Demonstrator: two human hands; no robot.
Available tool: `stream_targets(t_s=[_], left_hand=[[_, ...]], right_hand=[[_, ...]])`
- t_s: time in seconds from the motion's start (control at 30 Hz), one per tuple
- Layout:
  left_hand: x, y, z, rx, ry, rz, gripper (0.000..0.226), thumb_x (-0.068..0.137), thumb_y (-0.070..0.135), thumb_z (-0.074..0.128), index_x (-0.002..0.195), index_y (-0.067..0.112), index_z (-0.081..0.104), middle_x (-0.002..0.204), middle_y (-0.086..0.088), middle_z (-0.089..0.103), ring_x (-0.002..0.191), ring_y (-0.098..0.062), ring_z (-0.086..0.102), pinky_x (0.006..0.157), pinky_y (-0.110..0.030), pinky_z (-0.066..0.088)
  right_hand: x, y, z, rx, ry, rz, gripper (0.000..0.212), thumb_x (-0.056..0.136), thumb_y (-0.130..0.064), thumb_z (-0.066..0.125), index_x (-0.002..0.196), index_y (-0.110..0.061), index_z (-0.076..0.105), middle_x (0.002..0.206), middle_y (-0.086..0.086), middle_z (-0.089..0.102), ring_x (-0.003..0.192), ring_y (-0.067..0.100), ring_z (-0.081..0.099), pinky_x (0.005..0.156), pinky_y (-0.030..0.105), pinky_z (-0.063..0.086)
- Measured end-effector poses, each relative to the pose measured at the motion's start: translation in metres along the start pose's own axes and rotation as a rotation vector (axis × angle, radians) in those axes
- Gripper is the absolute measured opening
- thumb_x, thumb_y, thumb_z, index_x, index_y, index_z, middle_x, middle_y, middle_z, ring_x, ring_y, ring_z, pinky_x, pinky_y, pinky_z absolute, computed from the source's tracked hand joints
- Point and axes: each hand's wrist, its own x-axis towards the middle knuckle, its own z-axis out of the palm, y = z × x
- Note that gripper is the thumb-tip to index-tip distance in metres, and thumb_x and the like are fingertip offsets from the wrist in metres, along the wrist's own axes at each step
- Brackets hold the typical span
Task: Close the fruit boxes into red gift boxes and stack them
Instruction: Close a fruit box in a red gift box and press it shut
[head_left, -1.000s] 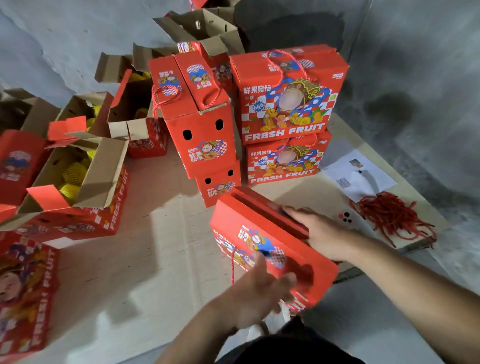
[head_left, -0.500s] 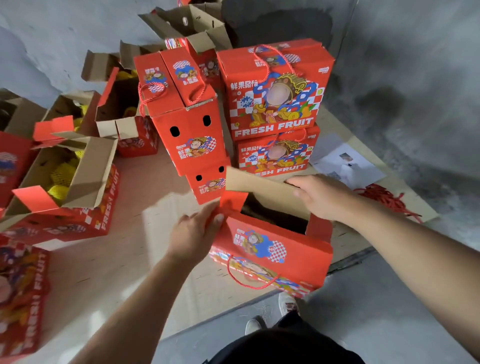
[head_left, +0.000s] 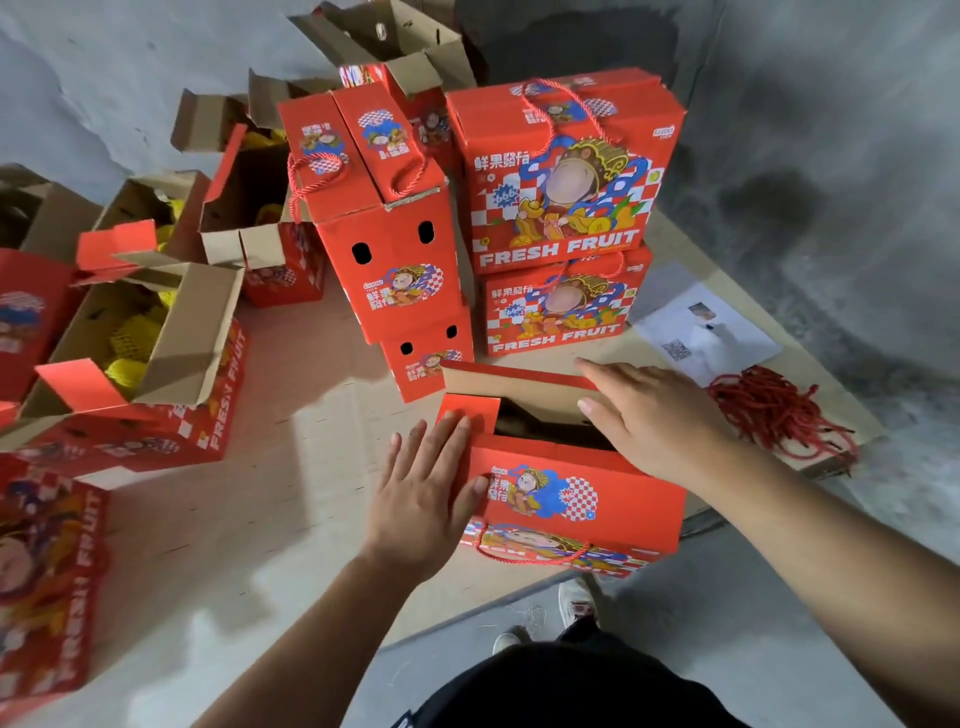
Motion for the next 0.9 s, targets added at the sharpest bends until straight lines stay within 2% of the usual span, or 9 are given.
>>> stream_targets(t_s=[0.1,0.2,0.27,0.33,0.47,0.53,0.63,0.8,0.9], left_hand=[[-0.001,-0.003,0.008,-0.027,-0.021,-0.025,0.072,0.105,0.070,0.023,0.164,0.040,-0.005,0.173,0.015,-0.004,0.161,-0.023,0.000,0.127,-0.039,-0.009],[0.001,-0.004,0.008,-0.032,-0.024,-0.032,0.073,0.101,0.075,0.017,0.164,0.043,0.002,0.172,0.018,-0.002,0.161,-0.022,0.002,0.127,-0.039,-0.009],[0.000,-0.004,0.007,-0.046,-0.013,-0.022,0.074,0.100,0.076,0.019,0.165,0.041,0.013,0.173,0.017,0.006,0.161,-0.023,0.009,0.128,-0.040,-0.006],[0.002,-0.004,0.005,-0.057,0.021,-0.015,0.071,0.100,0.075,0.026,0.161,0.038,0.028,0.170,0.014,0.023,0.155,-0.027,0.024,0.130,-0.046,0.011],[0.012,0.001,-0.003,-0.089,0.138,0.019,0.061,0.097,0.074,0.041,0.134,0.027,0.051,0.133,0.011,0.054,0.116,-0.022,0.042,0.100,-0.047,0.046],[0.011,-0.001,-0.001,-0.154,0.213,0.078,0.054,0.095,0.069,0.053,0.126,0.025,0.056,0.121,0.009,0.058,0.107,-0.021,0.045,0.089,-0.047,0.050],[0.001,-0.010,0.007,-0.199,0.338,0.191,0.039,0.097,0.055,0.060,0.120,0.024,0.056,0.115,0.007,0.062,0.099,-0.024,0.051,0.082,-0.050,0.049],[-0.001,-0.010,0.013,-0.260,0.272,0.233,0.043,0.099,0.047,0.058,0.127,0.014,0.063,0.141,0.001,0.059,0.135,-0.023,0.049,0.108,-0.047,0.047],[0.005,-0.008,0.008,-0.193,0.096,0.139,0.064,0.102,0.063,0.043,0.150,0.020,0.053,0.157,0.007,0.049,0.154,-0.018,0.029,0.125,-0.052,0.029]], right_hand=[[-0.012,0.003,0.014,-0.043,0.173,0.200,0.079,0.090,-0.051,0.059,0.158,-0.021,0.035,0.161,0.012,0.034,0.137,0.041,0.041,0.112,0.053,0.035],[-0.036,-0.011,0.037,0.541,0.355,0.484,0.100,0.084,-0.049,0.077,0.160,-0.014,0.024,0.160,0.016,0.021,0.149,0.036,0.026,0.121,0.048,0.029],[-0.042,-0.015,0.047,0.904,0.299,0.667,0.107,0.081,-0.062,0.072,0.158,-0.009,0.022,0.160,0.015,0.025,0.151,0.028,0.027,0.125,0.048,0.026],[-0.040,-0.013,0.050,0.999,0.249,0.688,0.101,0.076,-0.071,0.062,0.150,-0.010,0.030,0.151,0.011,0.043,0.142,0.024,0.041,0.119,0.044,0.035],[-0.035,0.006,0.049,1.051,0.004,0.717,0.073,0.087,-0.064,0.069,0.137,-0.048,0.018,0.130,-0.022,0.046,0.124,0.008,0.043,0.099,0.029,0.036],[-0.036,0.018,0.053,1.105,-0.151,0.756,0.079,0.091,-0.053,0.072,0.145,-0.040,0.014,0.136,-0.018,0.045,0.126,0.011,0.045,0.102,0.036,0.043],[-0.035,0.026,0.057,1.216,-0.253,0.829,0.042,0.095,-0.037,0.074,0.129,-0.034,0.050,0.127,-0.003,0.066,0.113,0.020,0.066,0.098,0.050,0.056],[-0.030,0.012,0.055,0.921,-0.209,0.803,0.030,0.095,-0.036,0.071,0.116,-0.033,0.049,0.110,-0.008,0.059,0.093,0.007,0.055,0.067,0.020,0.041],[-0.037,0.001,0.060,0.860,0.083,0.656,0.035,0.095,-0.029,0.071,0.125,-0.027,0.053,0.119,-0.009,0.062,0.114,0.011,0.060,0.085,0.021,0.045]])
